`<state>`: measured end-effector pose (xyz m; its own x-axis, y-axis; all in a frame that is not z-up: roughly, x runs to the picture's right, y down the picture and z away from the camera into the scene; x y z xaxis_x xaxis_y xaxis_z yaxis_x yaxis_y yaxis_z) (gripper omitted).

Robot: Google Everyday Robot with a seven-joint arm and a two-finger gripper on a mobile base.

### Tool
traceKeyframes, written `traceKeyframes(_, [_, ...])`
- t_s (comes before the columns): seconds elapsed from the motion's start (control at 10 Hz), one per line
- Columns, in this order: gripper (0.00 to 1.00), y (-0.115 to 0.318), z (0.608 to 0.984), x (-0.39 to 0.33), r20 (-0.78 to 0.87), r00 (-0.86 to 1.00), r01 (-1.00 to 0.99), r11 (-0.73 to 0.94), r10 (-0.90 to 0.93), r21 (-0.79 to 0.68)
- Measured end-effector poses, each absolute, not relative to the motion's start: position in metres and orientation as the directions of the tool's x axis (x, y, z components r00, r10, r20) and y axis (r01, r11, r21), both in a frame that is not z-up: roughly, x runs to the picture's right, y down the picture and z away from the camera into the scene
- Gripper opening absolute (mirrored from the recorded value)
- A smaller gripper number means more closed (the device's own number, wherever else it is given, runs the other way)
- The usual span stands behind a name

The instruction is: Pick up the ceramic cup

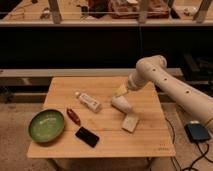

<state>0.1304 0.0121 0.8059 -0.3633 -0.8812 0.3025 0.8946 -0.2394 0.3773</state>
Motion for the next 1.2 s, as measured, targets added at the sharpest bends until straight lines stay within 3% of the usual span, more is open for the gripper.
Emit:
traceKeyframes(0.6, [0.8,0.029,0.867,0.082,0.151,-0.737,0.651,-0.631,-0.659,0.422])
traceKeyframes(1.2, [0.8,0.045,0.897,0.096,0.221,-0.721,0.672,-0.586,-0.656,0.453])
